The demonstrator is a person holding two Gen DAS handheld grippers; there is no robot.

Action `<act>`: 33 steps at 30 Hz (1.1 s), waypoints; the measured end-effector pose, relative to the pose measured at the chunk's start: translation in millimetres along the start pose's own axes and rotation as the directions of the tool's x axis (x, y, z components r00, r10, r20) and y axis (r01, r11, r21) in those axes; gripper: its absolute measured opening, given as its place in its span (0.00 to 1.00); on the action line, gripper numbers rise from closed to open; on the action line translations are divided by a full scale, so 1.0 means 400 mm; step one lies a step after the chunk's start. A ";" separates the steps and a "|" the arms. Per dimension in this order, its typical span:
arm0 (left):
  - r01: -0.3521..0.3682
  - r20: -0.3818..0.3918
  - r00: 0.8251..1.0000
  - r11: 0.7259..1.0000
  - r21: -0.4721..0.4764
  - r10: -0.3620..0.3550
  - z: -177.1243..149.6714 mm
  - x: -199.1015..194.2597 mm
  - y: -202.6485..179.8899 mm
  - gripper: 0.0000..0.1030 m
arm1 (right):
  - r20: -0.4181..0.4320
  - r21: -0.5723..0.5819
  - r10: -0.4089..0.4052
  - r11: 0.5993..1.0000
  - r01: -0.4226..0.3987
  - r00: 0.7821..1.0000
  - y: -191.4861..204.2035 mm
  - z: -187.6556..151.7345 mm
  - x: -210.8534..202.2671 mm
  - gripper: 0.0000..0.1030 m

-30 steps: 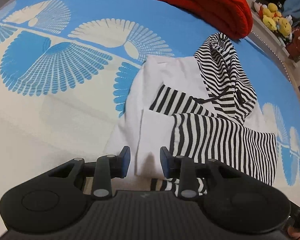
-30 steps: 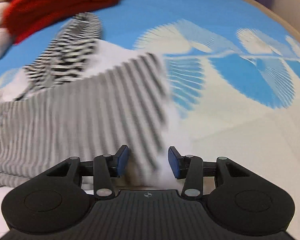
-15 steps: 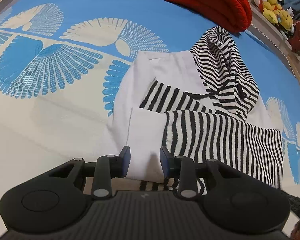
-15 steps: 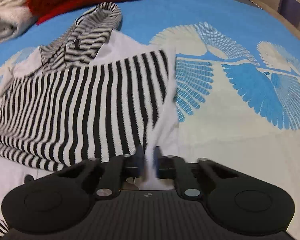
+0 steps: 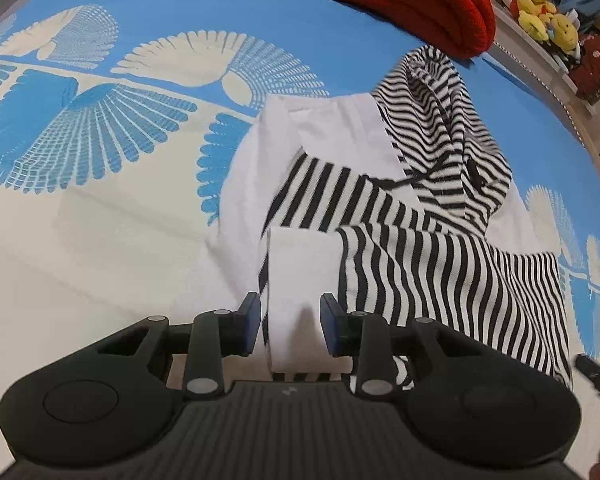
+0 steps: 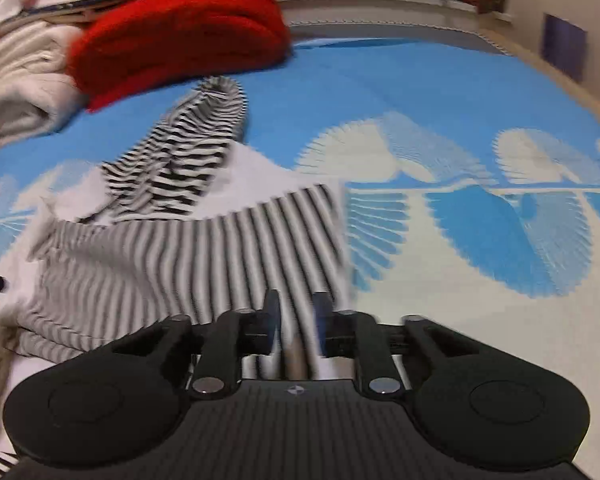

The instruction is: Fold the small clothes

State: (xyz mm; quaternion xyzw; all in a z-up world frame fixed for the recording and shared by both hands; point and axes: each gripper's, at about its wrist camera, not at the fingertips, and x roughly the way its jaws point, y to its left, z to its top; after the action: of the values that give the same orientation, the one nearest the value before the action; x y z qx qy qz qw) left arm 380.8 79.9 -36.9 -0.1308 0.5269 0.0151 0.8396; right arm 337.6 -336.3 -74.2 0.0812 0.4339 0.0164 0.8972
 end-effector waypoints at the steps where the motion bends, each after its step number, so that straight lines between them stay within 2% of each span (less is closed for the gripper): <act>1: 0.001 -0.011 1.000 1.000 0.003 -0.001 -0.004 0.010 0.000 0.35 | -0.065 0.011 -0.012 1.000 0.012 0.998 -0.004 -0.012 0.036 0.37; 3: -0.017 -0.050 0.999 1.000 0.011 0.017 -0.018 0.041 0.002 0.35 | -0.187 0.042 -0.056 0.997 0.065 0.981 -0.027 -0.040 0.098 0.40; 4: -0.036 -0.074 0.997 0.999 0.018 0.037 -0.024 0.056 0.005 0.35 | -0.190 0.074 -0.063 0.994 0.078 0.980 -0.034 -0.042 0.097 0.44; 6: -0.051 -0.089 0.995 0.999 0.018 0.052 -0.027 0.059 0.007 0.35 | -0.147 0.083 -0.046 0.995 0.059 0.988 -0.023 -0.024 0.069 0.44; 8: -0.013 -0.046 0.999 1.000 0.021 0.014 -0.018 0.031 -0.004 0.35 | -0.078 0.019 -0.053 0.998 0.054 0.996 0.001 -0.021 0.049 0.44; 10: 0.022 -0.022 1.000 0.998 0.055 -0.020 -0.022 0.034 -0.018 0.37 | -0.149 -0.021 -0.116 0.993 0.114 0.982 0.004 -0.042 0.089 0.46; 12: -0.058 -0.096 0.993 0.995 0.085 0.066 -0.045 0.085 -0.017 0.37 | -0.187 0.028 -0.112 0.992 0.120 0.976 -0.017 -0.054 0.108 0.52; 15: -0.071 -0.077 0.994 0.992 0.104 0.080 -0.038 0.058 -0.034 0.38 | -0.155 -0.006 -0.130 0.991 0.130 0.979 0.007 -0.026 0.078 0.52; 19: -0.019 0.000 1.000 0.991 0.134 0.020 -0.031 -0.031 -0.069 0.39 | -0.100 -0.050 -0.152 0.988 0.148 0.983 0.035 -0.017 0.027 0.52; 22: -0.030 0.014 1.000 0.988 0.152 0.028 -0.053 -0.059 -0.078 0.39 | -0.076 -0.069 -0.156 0.986 0.151 0.985 0.050 -0.022 -0.007 0.52; 30: -0.035 0.048 0.998 0.986 0.162 0.027 -0.093 -0.118 -0.083 0.41 | -0.036 -0.043 -0.138 0.990 0.136 0.990 0.080 -0.049 -0.077 0.52; 33: -0.020 0.072 0.997 0.991 0.132 0.011 -0.087 -0.134 -0.079 0.41 | -0.037 -0.026 -0.129 0.991 0.128 0.991 0.086 -0.057 -0.079 0.52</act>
State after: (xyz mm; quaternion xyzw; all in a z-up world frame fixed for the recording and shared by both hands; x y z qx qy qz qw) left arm 331.6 47.2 3.0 -0.0699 0.4977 -0.0090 0.8645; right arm 301.7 -302.5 -58.1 0.0424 0.4551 -0.0348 0.8887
